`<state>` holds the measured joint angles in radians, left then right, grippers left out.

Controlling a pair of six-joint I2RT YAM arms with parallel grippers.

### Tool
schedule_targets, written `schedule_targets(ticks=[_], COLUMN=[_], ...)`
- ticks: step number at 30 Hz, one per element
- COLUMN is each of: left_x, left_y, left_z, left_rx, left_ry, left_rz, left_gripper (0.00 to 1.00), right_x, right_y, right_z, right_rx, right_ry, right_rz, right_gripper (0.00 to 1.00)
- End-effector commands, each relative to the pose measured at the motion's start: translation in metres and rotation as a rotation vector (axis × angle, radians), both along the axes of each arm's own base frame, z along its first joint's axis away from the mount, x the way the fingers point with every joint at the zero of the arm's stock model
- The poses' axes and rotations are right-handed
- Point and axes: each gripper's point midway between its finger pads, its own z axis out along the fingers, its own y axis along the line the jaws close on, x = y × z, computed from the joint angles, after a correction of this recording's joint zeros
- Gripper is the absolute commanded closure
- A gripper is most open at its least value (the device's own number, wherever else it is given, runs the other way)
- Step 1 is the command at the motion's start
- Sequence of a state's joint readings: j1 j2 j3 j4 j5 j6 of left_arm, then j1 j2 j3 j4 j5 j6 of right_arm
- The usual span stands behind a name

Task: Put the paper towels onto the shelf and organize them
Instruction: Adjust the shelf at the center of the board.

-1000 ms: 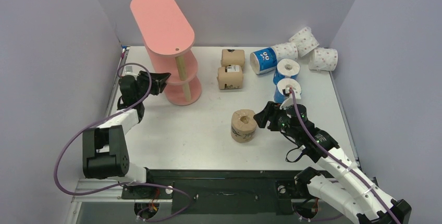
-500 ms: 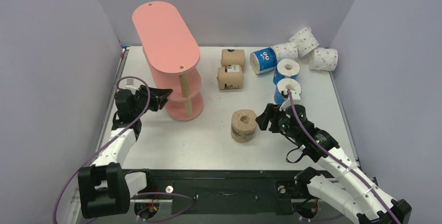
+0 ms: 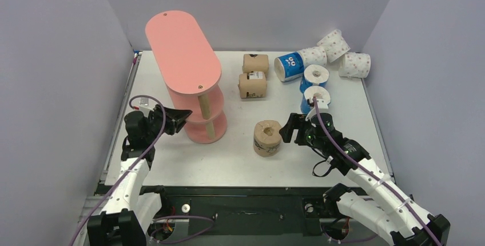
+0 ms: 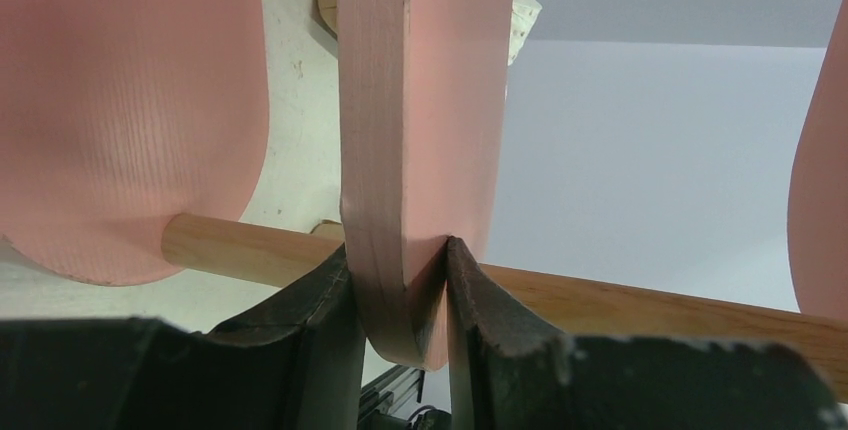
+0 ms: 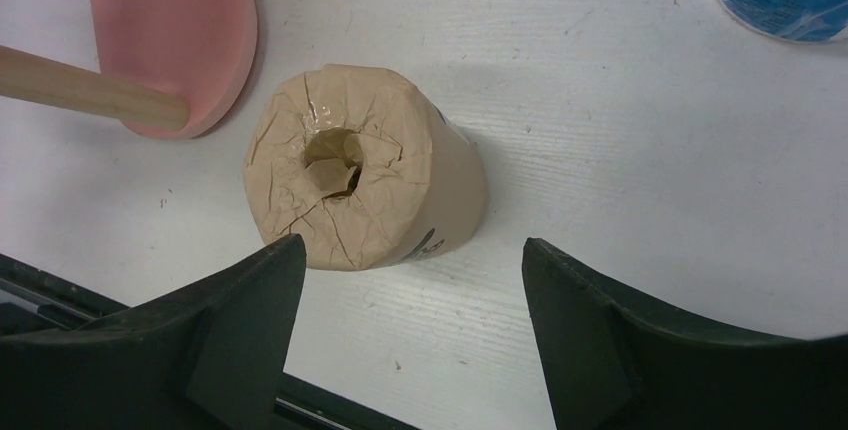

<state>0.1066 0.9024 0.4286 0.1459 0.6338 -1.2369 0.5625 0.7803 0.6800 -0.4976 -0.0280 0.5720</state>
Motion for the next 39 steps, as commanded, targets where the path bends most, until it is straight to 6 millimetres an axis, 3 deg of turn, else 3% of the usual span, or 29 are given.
schedule_targets(ticks=[1,3,5,9,10,13,17,21,28,39], left_x=[-0.021,-0.021,-0.021,-0.026,-0.027,-0.037,-0.051,-0.061,-0.064,-0.061], left_y=[-0.004,-0.002,0.002,0.015,0.019,0.046,0.076,0.094,0.102,0.091], left_z=[-0.013,-0.006,0.002,0.012,0.019,0.006,0.007,0.005,0.006,-0.01], left_rx=[0.144,0.165,0.196,0.283,0.316,0.421,0.517,0.564,0.587,0.545], left_ry=[-0.013,-0.023,-0.027,-0.011,-0.024,0.086,0.144,0.199,0.199,0.196], left_rz=[-0.084,-0.076,-0.063,-0.01,0.007,0.142,0.302,0.39,0.429,0.383], left_gripper=[0.65,0.46,0.33,0.21,0.2,0.17,0.15,0.13,0.13,0.13], right_x=[0.012,0.014,0.015,0.016,0.016,0.019,0.028,0.037,0.042,0.049], right_y=[-0.003,0.0,0.004,0.011,0.014,0.019,0.021,0.022,0.025,0.036], right_z=[0.02,0.019,0.019,0.016,0.017,0.007,-0.005,-0.012,-0.031,-0.051], right_rx=[0.004,0.004,0.004,-0.025,-0.033,-0.083,-0.135,-0.171,-0.214,-0.23], right_ry=[-0.039,-0.026,-0.017,0.0,0.0,0.027,0.05,0.068,0.112,0.16], right_rz=[-0.05,-0.047,-0.038,-0.02,-0.01,-0.005,-0.023,-0.03,-0.013,0.006], right_gripper=[0.23,0.22,0.21,0.21,0.21,0.22,0.24,0.27,0.29,0.37])
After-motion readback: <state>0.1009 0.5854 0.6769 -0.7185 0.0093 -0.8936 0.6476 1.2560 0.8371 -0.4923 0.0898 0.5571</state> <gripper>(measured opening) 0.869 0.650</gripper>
